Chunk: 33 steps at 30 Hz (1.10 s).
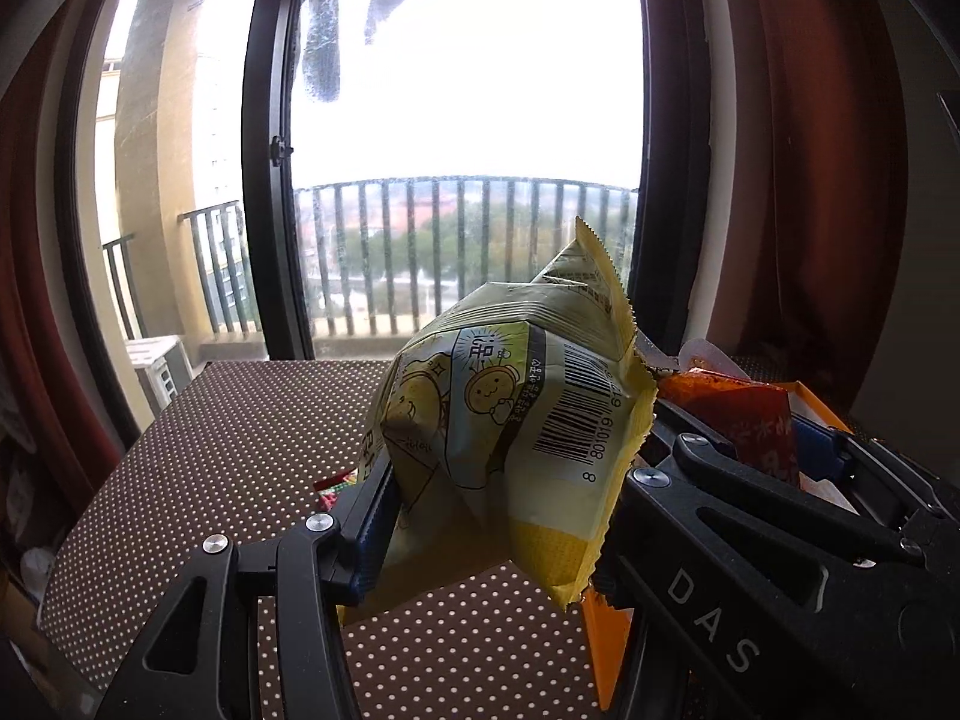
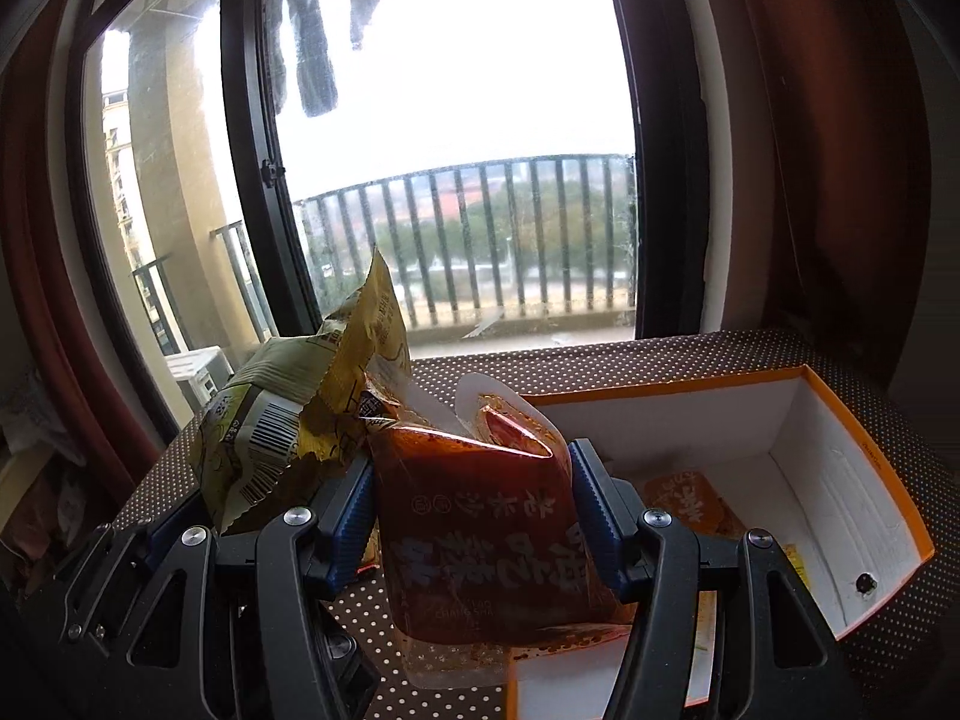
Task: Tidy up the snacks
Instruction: 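Lift the yellow chip bag and red spicy packet and carry them over the shoebox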
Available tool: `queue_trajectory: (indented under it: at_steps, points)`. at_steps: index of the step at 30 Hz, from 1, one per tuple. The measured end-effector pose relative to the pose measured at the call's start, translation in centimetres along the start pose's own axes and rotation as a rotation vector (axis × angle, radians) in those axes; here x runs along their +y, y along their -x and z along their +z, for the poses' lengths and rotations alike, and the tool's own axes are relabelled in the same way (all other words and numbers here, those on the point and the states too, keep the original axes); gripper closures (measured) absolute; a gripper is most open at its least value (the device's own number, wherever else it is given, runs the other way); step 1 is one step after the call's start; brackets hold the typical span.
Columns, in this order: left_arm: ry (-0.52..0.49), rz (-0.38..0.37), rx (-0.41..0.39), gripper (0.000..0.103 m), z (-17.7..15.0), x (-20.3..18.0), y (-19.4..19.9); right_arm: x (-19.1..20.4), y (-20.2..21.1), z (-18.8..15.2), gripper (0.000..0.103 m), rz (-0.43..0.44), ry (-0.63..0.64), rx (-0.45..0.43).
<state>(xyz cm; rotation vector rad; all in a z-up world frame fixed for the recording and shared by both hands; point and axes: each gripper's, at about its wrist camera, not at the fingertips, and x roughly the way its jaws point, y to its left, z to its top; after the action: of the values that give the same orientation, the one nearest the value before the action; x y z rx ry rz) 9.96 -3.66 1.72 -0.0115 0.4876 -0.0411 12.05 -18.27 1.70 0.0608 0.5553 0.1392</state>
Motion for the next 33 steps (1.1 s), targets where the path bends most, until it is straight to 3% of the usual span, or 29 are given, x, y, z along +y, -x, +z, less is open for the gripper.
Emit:
queue_trajectory:
  at_steps: [25,33]
  points:
    - [-0.113,-0.256,0.018,0.048,2.6,-8.0,-6.2,-11.7,1.9,0.9,0.039,-0.226,-0.104,-0.051]
    - [-0.139,-0.334,0.108,0.048,1.6,-10.4,-9.6,-15.3,1.2,-0.3,0.039,-0.309,-0.158,-0.016]
